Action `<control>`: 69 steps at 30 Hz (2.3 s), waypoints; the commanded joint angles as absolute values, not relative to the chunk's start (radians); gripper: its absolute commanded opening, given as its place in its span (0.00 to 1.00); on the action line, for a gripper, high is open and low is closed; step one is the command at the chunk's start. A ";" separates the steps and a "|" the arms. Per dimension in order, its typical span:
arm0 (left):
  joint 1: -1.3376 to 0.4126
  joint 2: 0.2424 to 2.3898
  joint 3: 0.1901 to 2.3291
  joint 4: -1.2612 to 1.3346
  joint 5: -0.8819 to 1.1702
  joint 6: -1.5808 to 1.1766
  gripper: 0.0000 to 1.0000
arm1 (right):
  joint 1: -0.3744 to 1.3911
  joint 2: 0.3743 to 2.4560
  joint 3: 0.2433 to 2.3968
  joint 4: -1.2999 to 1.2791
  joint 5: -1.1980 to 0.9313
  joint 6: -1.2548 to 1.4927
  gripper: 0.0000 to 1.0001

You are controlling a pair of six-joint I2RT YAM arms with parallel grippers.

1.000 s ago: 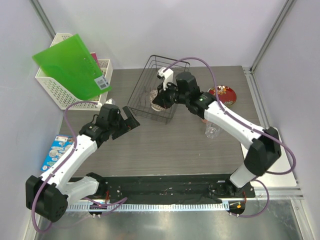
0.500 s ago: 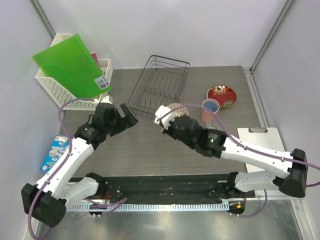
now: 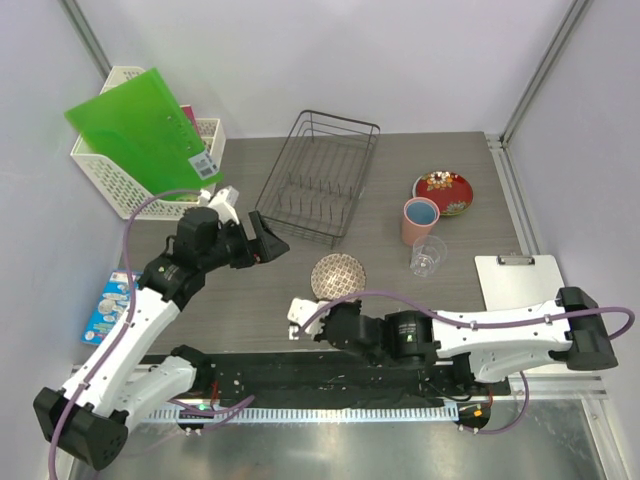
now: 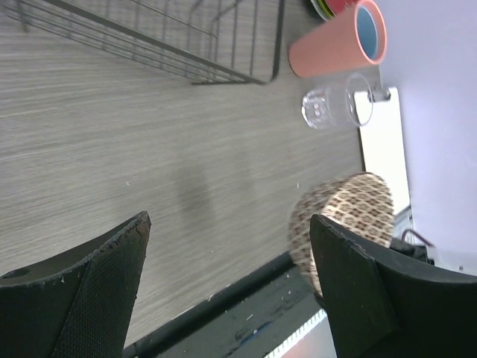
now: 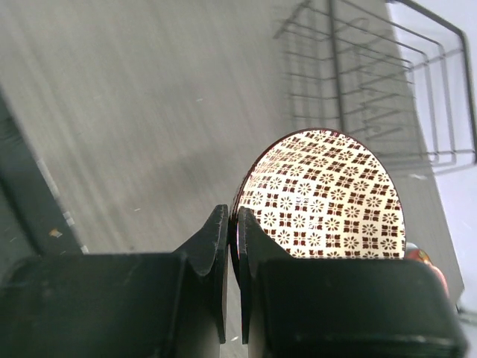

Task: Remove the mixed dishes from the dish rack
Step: Pick up the bowl from the dish rack.

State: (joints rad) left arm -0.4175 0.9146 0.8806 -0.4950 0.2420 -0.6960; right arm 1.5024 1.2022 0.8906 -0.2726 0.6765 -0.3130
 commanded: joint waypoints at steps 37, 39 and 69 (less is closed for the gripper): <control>-0.681 1.003 0.830 -0.488 0.262 -0.535 0.59 | 1.522 1.146 0.962 -0.146 0.423 -0.170 0.01; -0.681 1.008 0.830 -0.483 0.268 -0.535 0.56 | 1.522 1.143 0.959 -0.147 0.425 -0.167 0.01; -0.727 1.051 0.954 -0.485 0.097 -0.583 0.00 | 1.535 0.996 0.985 -0.109 0.567 0.037 0.80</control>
